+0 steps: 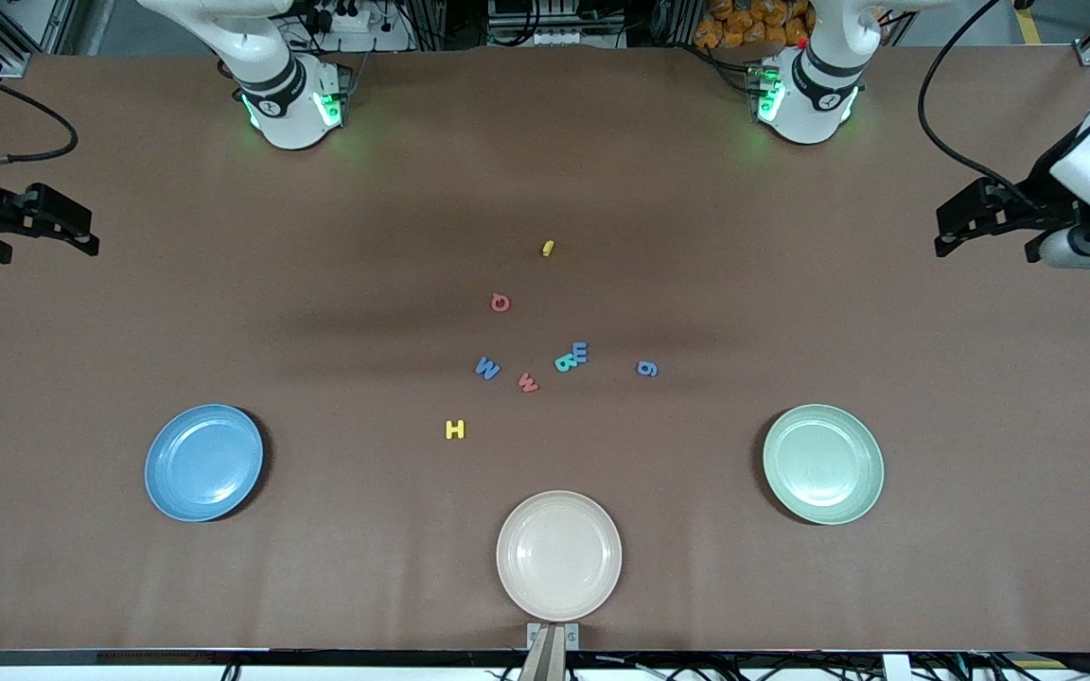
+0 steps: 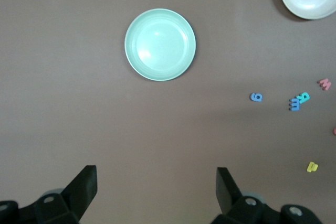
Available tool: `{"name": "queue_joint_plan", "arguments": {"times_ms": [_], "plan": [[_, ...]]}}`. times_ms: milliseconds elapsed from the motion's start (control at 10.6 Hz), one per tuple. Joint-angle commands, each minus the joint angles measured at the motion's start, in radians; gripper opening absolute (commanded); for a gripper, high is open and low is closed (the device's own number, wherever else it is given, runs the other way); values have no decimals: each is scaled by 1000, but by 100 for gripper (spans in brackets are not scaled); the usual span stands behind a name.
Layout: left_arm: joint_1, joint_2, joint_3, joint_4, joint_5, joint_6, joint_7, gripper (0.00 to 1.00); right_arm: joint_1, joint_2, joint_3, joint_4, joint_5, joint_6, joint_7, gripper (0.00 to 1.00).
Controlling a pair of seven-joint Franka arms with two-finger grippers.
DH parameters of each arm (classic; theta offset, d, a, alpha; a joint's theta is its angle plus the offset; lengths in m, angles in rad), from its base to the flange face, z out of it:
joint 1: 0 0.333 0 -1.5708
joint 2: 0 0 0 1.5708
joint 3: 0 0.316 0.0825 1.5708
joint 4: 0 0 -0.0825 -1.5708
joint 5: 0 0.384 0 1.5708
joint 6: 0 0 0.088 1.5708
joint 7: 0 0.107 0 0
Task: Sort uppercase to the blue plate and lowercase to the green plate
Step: 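Raise both grippers from the rest pose toward the letters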
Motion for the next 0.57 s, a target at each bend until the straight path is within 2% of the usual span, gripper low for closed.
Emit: {"name": "queue_joint_plan", "arguments": {"times_ms": [0, 189, 378, 473], "plan": [[-22, 30, -42, -49, -26, 75, 14, 100, 2, 13, 10, 1, 0, 8, 7, 100], [-25, 61, -80, -125, -26, 188, -25, 100, 67, 81, 14, 27, -15, 8, 52, 100], [-75, 122, -94, -126, -14, 219, -253, 100, 135, 187, 14, 97, -17, 8, 70, 100], [-97, 148, -94, -126, -11, 236, -317, 100, 166, 269, 14, 169, -15, 9, 81, 100]]}}
